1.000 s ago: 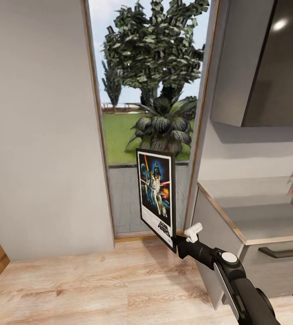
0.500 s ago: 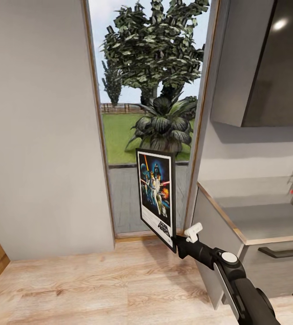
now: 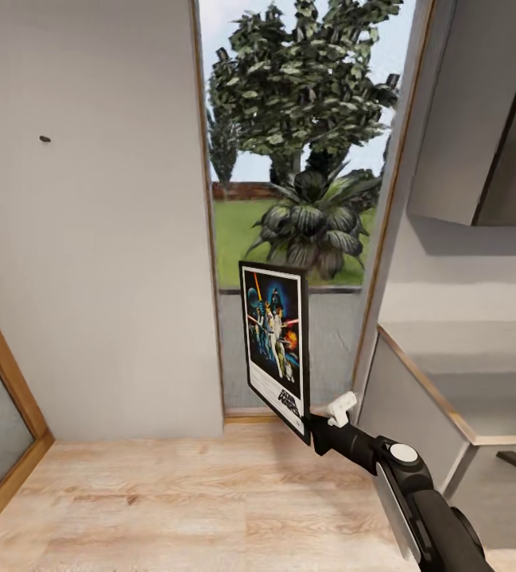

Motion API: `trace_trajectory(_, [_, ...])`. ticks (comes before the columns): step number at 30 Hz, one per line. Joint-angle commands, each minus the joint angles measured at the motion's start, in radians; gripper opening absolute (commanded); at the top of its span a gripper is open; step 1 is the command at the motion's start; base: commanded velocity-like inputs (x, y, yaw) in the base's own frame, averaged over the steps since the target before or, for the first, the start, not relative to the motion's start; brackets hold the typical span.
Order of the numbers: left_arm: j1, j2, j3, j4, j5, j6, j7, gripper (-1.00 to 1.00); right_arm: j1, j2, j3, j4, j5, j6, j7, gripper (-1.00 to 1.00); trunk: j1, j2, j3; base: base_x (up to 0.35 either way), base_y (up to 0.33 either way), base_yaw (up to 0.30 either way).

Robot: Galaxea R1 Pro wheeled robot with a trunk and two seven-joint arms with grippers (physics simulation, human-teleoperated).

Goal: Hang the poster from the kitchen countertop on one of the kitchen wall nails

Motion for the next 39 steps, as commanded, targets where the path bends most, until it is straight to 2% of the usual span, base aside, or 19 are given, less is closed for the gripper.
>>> trace_trajectory(1, [0.0, 0.0, 0.001, -0.001, 0.002, -0.002, -0.002, 1.0, -0.001, 0.0, 0.0, -0.001, 0.005, 0.004, 0.006, -1.0, 0.001, -0.001, -0.001, -0.006, 0.034, 0.284])
trace_trajectory(11, [0.0, 0.0, 0.003, 0.0, 0.002, -0.002, -0.001, 1.0, -0.001, 0.0, 0.0, -0.002, 0.004, 0.004, 0.009, -1.0, 0.001, -0.001, -0.001, -0.001, 0.228, 0.211])
trace_trajectory(39, [0.0, 0.0, 0.005, 0.001, 0.002, -0.002, -0.003, 1.0, -0.001, 0.0, 0.002, -0.001, 0.005, 0.004, 0.008, -1.0, 0.001, -0.001, -0.001, 0.051, 0.328, 0.004])
